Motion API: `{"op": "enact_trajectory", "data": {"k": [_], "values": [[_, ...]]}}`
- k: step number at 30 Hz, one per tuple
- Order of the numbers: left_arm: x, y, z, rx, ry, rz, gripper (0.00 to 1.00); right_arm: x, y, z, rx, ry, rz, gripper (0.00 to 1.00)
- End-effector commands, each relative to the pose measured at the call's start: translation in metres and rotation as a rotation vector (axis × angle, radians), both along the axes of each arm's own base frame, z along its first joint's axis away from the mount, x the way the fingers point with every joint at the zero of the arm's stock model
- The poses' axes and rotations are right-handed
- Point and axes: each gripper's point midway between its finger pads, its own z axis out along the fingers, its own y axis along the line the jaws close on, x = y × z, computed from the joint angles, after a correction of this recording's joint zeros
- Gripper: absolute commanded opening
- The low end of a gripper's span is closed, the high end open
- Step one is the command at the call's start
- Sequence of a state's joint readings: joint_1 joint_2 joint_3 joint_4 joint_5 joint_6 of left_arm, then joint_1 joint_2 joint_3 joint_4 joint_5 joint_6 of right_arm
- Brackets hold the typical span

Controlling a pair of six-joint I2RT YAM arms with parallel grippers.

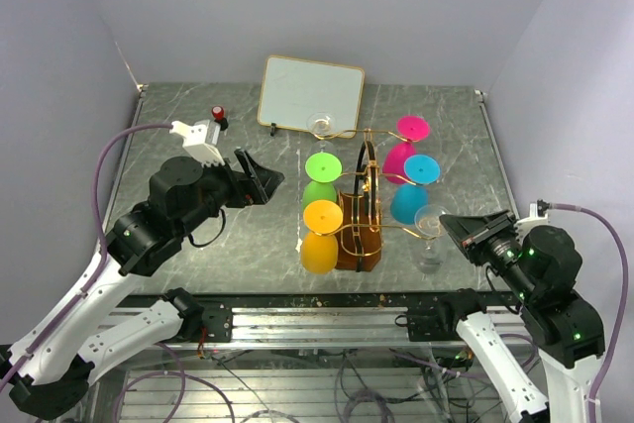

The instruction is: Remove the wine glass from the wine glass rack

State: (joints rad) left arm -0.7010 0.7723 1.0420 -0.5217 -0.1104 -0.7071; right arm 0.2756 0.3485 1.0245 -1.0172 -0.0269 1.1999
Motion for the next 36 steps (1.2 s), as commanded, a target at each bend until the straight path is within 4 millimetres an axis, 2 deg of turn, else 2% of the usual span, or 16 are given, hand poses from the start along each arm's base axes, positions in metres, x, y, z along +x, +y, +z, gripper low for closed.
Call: {"op": "enact_trajectory", "data": {"k": [1, 10, 17, 25, 36], "values": [[0.002, 0.005, 0.022, -0.024, -0.048, 0.021, 0.97, -0.006, 0.0, 0.007, 0.054, -0.017, -0.012, 0.0], [0.002, 0.004, 0.02, -0.026, -0.041, 0.018, 0.97, -0.013, 0.007, 0.016, 0.097, -0.074, 0.032, 0.0], [0.002, 0.004, 0.016, -0.023, -0.036, 0.019, 0.97, -0.014, 0.026, 0.026, 0.1, -0.1, 0.153, 0.0], [0.002, 0.002, 0.014, -0.022, -0.028, 0.01, 0.97, -0.002, 0.035, 0.017, 0.055, -0.01, 0.199, 0.0], [0.003, 0.0, 0.012, -0.02, -0.026, 0.006, 0.97, 0.018, 0.03, 0.017, -0.019, 0.067, 0.161, 0.0]]}}
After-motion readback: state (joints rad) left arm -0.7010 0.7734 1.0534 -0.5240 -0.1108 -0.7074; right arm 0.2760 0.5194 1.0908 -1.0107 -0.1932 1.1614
